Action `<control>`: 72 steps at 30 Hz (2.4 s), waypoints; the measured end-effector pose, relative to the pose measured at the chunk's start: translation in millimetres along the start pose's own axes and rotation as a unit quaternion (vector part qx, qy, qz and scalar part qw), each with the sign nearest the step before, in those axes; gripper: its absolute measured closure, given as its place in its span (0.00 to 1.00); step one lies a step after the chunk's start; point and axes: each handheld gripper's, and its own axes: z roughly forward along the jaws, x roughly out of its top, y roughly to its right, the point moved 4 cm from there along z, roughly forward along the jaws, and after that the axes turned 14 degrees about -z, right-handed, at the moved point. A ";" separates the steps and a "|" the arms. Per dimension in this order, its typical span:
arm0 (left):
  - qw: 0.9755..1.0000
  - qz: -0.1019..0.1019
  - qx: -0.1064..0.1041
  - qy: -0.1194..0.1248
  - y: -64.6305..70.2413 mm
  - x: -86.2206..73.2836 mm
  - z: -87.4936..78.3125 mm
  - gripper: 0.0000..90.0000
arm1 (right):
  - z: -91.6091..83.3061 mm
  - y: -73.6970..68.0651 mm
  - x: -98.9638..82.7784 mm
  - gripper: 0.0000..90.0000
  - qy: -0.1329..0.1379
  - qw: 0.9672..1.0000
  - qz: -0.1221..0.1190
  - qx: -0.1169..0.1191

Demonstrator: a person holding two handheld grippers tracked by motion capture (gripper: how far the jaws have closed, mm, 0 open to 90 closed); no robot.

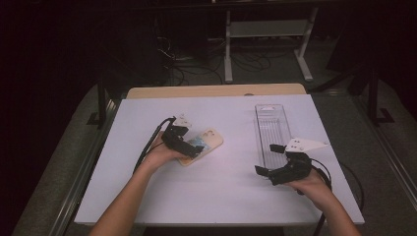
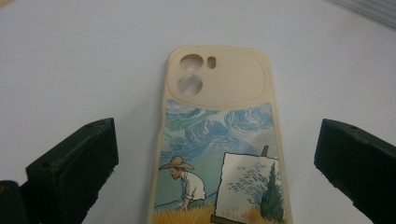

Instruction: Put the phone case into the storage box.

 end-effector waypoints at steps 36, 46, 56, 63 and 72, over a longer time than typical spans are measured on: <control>1.000 -0.012 0.012 -0.024 5.4 -20.4 28.7 0.00 | -0.1 -0.3 -0.1 0.01 -0.001 1.000 0.000 0.000; 1.000 -0.013 0.007 -0.013 4.3 -20.9 26.3 0.08 | -0.1 -0.5 0.0 0.01 -0.001 1.000 0.000 0.000; 1.000 -0.010 0.006 -0.014 3.4 -21.2 24.7 0.12 | -0.3 -0.4 -0.1 0.01 -0.001 1.000 0.001 -0.001; 1.000 0.004 0.004 -0.023 0.3 -21.1 22.8 0.13 | -0.4 -0.3 -0.1 0.01 -0.001 1.000 0.001 0.000; 1.000 0.003 -0.004 -0.019 -1.9 -19.4 16.9 0.13 | -0.3 0.3 -0.1 0.01 -0.001 1.000 0.000 0.001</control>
